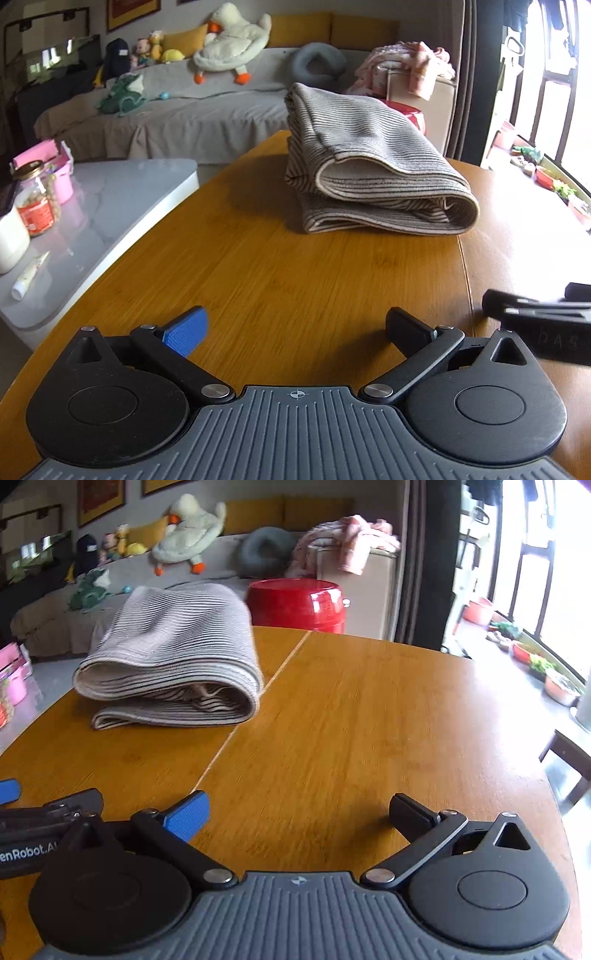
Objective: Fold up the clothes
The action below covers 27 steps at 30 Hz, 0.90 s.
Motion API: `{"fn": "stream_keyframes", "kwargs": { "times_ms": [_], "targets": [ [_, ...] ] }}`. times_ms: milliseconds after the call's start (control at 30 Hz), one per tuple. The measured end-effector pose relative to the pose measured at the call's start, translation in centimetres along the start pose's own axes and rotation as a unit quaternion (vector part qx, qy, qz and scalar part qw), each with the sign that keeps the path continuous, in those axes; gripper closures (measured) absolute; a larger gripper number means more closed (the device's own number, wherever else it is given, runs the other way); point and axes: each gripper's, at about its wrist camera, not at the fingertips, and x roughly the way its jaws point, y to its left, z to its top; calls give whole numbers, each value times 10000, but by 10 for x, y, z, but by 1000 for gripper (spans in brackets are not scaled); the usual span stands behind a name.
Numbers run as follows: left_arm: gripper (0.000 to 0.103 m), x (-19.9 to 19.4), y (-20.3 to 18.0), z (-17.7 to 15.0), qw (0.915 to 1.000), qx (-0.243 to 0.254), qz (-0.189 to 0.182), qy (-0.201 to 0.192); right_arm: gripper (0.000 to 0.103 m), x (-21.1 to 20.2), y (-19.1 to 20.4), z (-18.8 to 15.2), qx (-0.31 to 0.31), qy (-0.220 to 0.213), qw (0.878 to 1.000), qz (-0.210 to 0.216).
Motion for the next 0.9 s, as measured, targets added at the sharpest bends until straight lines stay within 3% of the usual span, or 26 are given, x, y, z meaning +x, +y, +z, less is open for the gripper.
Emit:
{"fn": "stream_keyframes", "kwargs": {
  "times_ms": [133,900],
  "targets": [
    [0,16,-6,12,9999,-83,147,2,0,1,-1,0,-3,3,10000,-23],
    [0,21,-10,16,10000,-23,34,4,0,1,-1,0,0,2,10000,-22]
  ]
}}
